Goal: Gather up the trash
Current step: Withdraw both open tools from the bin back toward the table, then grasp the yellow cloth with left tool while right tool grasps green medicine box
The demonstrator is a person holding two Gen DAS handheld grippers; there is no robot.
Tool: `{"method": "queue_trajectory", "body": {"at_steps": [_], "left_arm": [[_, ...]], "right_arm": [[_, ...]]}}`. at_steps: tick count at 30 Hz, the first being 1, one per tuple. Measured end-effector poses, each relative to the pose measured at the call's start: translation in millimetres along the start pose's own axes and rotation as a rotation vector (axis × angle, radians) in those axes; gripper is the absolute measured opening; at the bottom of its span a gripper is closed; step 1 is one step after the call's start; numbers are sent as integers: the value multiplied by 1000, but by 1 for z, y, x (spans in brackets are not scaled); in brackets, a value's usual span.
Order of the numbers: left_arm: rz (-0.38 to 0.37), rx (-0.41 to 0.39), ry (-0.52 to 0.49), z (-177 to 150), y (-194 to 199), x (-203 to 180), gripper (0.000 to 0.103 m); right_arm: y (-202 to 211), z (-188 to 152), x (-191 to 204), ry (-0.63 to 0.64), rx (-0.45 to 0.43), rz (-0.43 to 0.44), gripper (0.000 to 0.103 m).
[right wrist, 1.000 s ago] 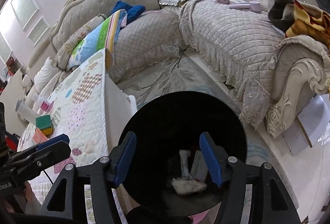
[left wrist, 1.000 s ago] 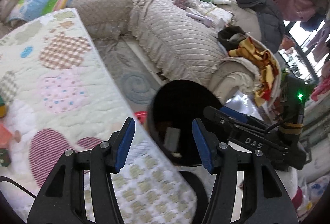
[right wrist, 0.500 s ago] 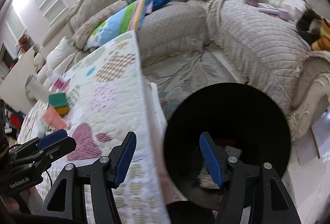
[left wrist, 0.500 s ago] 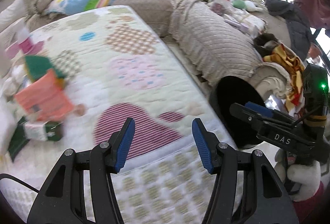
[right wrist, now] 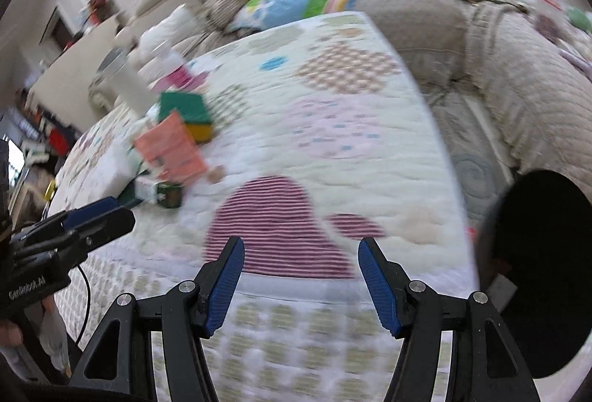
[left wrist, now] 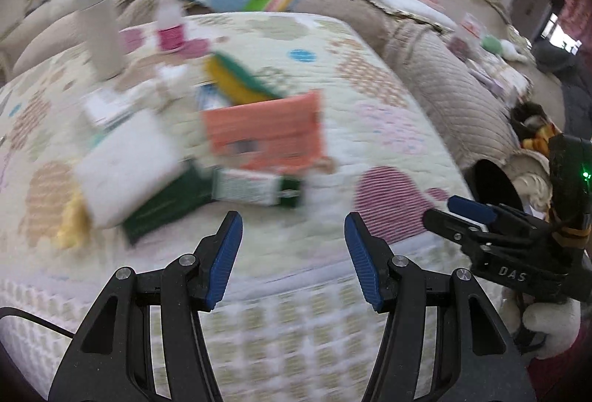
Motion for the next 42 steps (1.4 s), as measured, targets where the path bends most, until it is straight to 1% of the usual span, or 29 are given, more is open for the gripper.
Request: {"method": "queue_trajectory", "body": {"at_steps": [6, 11, 14, 18, 23, 26, 27, 28, 29, 30, 31, 32, 34, 37, 39, 42], "left_arm": [[101, -6, 65, -9, 19, 73, 56], [194, 0, 122, -17, 25, 134, 56], [226, 3, 154, -19, 25, 159, 56], [246, -1, 184, -16, 22, 179, 56], [242, 8, 211, -15, 12, 193, 56], [238, 11, 211, -14, 8, 192, 56], [237, 13, 210, -13, 7, 192, 56], [235, 14, 209, -13, 6, 192, 56], [234, 15, 209, -13, 5, 193, 56], [233, 16, 210, -13, 5, 193, 56], [232, 17, 212, -13, 5, 194, 56], [230, 18, 215, -13, 4, 195, 56], [230, 17, 218, -12, 3, 197, 56], [228, 19, 230, -12, 2, 199, 56], [227, 17, 235, -12, 3, 198, 56], [227, 16, 240, -13, 5, 196, 56]], "right_arm": [[-22, 1, 46, 63, 34, 56, 62], [-39, 9, 79, 119, 45, 86, 62], [-50, 20, 89, 137, 39, 95, 62], [-62, 39, 95, 140, 30, 90, 62], [-71, 41, 110, 169, 49, 109, 62], [-83, 41, 106, 163, 42, 63, 62], [-88, 40, 103, 156, 49, 48, 62], [-96, 36, 99, 131, 74, 44, 62], [-97, 34, 98, 102, 80, 64, 62], [-98, 28, 101, 85, 120, 94, 62], [-94, 21, 107, 99, 149, 120, 62], [-89, 15, 115, 127, 158, 143, 62], [-76, 6, 130, 206, 155, 177, 62], [-67, 8, 134, 247, 116, 177, 62], [-69, 18, 129, 245, 82, 159, 62], [-84, 33, 112, 180, 46, 99, 62]]}}
Point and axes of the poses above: each gripper's, at about its wrist camera, not at the fingertips, and y roughly against the way its jaws point, x to its left, z to its top, the point moved 6 cm from there along -y, roughly the way its jaws point, and after that the axes turned 12 degrees about -x, right-handed, at the moved point
